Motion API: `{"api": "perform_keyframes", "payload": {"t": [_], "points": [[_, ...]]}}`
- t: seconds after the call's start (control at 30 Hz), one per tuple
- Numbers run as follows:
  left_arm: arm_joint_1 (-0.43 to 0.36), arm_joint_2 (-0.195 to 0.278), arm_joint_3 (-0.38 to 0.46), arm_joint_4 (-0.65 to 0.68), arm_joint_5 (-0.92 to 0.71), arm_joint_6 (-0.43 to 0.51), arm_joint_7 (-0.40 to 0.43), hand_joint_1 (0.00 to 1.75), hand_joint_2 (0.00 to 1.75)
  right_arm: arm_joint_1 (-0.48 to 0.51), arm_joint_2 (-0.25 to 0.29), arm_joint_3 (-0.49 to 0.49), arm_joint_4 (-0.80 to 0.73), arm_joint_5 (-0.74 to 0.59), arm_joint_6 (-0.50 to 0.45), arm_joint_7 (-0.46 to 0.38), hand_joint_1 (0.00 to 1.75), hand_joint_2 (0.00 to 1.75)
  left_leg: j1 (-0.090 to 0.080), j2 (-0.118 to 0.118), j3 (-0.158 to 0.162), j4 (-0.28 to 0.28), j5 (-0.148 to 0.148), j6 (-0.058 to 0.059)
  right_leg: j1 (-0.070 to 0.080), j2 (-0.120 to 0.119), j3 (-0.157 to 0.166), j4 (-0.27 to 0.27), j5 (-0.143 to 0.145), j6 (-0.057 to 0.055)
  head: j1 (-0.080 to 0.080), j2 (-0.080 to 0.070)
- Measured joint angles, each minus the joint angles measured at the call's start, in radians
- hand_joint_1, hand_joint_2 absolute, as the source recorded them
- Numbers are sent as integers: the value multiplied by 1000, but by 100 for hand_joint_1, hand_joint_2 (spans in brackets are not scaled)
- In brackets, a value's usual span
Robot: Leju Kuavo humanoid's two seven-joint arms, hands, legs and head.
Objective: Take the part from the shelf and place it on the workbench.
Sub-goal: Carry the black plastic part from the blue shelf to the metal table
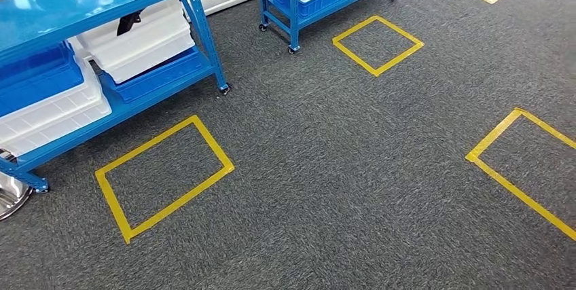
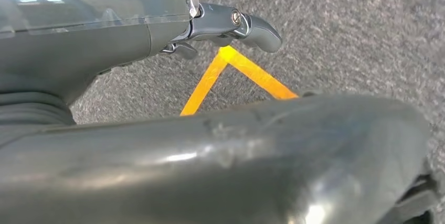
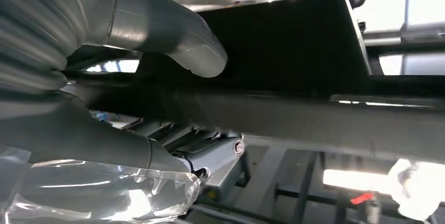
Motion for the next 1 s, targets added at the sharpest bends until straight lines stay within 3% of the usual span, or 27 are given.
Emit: {"api": "perform_keyframes", "payload": {"t": [0.1, 0.17, 0.2, 0.23, 0.3, 0.37, 0.43, 0.47, 0.5, 0.6, 0.67, 0.73, 0.77, 0.83, 0.87, 0.93, 0.97, 1.0], "points": [[0, 2, 0, 0, 0, -1, 0, 0, 0, 17, -5, -20, -8, -3, 2, 2, 175, 175, -22, -41, 82, -190, 107, 52, 9, 26, 6, -2, 1, -3, 3, 0], [-1, 4, 0, 0, 0, -2, -1, 0, 0, 24, -7, -28, -12, -4, 3, 2, 175, 175, -29, -64, 110, -260, 128, 75, 4, 42, 4, -7, 7, 2, 4, 0], [-2, 4, 0, 1, 0, -2, -1, 0, 0, 28, -9, -29, -13, -4, 4, 2, 175, 175, -29, -60, 113, -269, 128, 78, 3, 51, 2, -11, 11, 8, 4, 0], [-3, 4, 0, 1, 0, -2, -1, 0, 0, 34, -13, -31, -15, -4, 4, 2, 175, 175, -28, -52, 121, -285, 134, 77, -1, 59, 2, -16, 15, 13, 4, 0], [-3, 2, 1, 1, 0, -2, -2, 0, 0, 42, -21, -37, -16, -4, 5, 2, 175, 175, -25, -31, 140, -325, 156, 71, -1, 41, -6, -4, 4, 20, 5, 0], [-3, 1, 1, 1, 0, -2, -2, 0, 0, 43, -23, -44, -15, -5, 4, 3, 175, 175, -20, -11, 153, -353, 171, 62, -1, -3, -42, 77, -48, 28, 6, 0], [-2, 0, 1, 1, 0, -2, -2, 0, 0, 44, -23, -47, -15, -5, 5, 3, 175, 175, -17, 7, 152, -354, 170, 57, -9, -24, -92, 186, -99, 42, 7, 0], [-2, -1, 1, 1, 0, -2, -2, 0, 0, 45, -22, -47, -15, -5, 5, 2, 175, 175, -15, 16, 152, -351, 167, 53, -16, -29, -103, 213, -102, 50, 7, 0], [-2, -2, 1, 1, 0, -2, -2, 0, 0, 46, -21, -47, -15, -5, 6, 2, 175, 175, -12, 25, 151, -345, 163, 47, -23, -34, -95, 202, -88, 59, 7, 0], [-3, -2, 1, 1, 0, -4, -2, 0, 0, 47, -18, -49, -16, -5, 7, 3, 175, 175, -5, 48, 144, -310, 137, 21, -38, -67, -4, 38, -13, 82, 7, 0], [-4, 1, 2, 0, 0, -4, -1, 0, 0, 52, -15, -54, -18, -6, 10, 4, 175, 175, -7, 59, 139, -287, 117, 6, -36, -77, 20, -7, -5, 67, 5, 0], [-5, 2, 2, 0, 0, -4, -1, 0, 0, 64, -15, -62, -20, -8, 16, 6, 175, 175, -9, 67, 140, -279, 108, -1, -34, -62, 14, 3, -9, 41, 3, 0], [-6, 1, 2, 0, 0, -4, -1, 0, 0, 69, -16, -68, -21, -9, 18, 6, 175, 175, -7, 65, 139, -273, 101, -5, -34, -56, 12, 4, -9, 35, 2, 0], [-5, 1, 2, 0, 0, -4, -1, 0, 0, 77, -17, -83, -21, -11, 21, 7, 175, 175, -2, 41, 118, -217, 59, -12, -33, -45, 8, 5, -8, 24, 2, 0], [-5, 0, 2, 0, 0, -4, -2, 0, 0, 81, -17, -92, -22, -12, 21, 7, 175, 175, -1, 24, 94, -160, 24, -14, -30, -39, 7, 5, -7, 20, 2, 0], [-2, -1, 2, 0, 0, -4, -4, 0, 0, 90, -15, -108, -23, -13, 21, 3, 175, 175, 0, 7, 31, -26, -38, -9, -23, -26, 2, 5, -6, 15, 2, 0], [-1, -1, 2, 0, 0, -3, -6, 0, 0, 95, -12, -115, -23, -13, 22, 0, 175, 175, -2, 4, 10, 13, -45, -3, -18, -18, 1, 5, -6, 14, 2, 0], [-1, -1, 2, 0, -1, -3, -7, 0, 0, 98, -8, -121, -23, -11, 24, -4, 175, 175, -5, 1, 7, 15, -31, 5, -13, -10, 1, 5, -5, 12, 2, 0]]}}
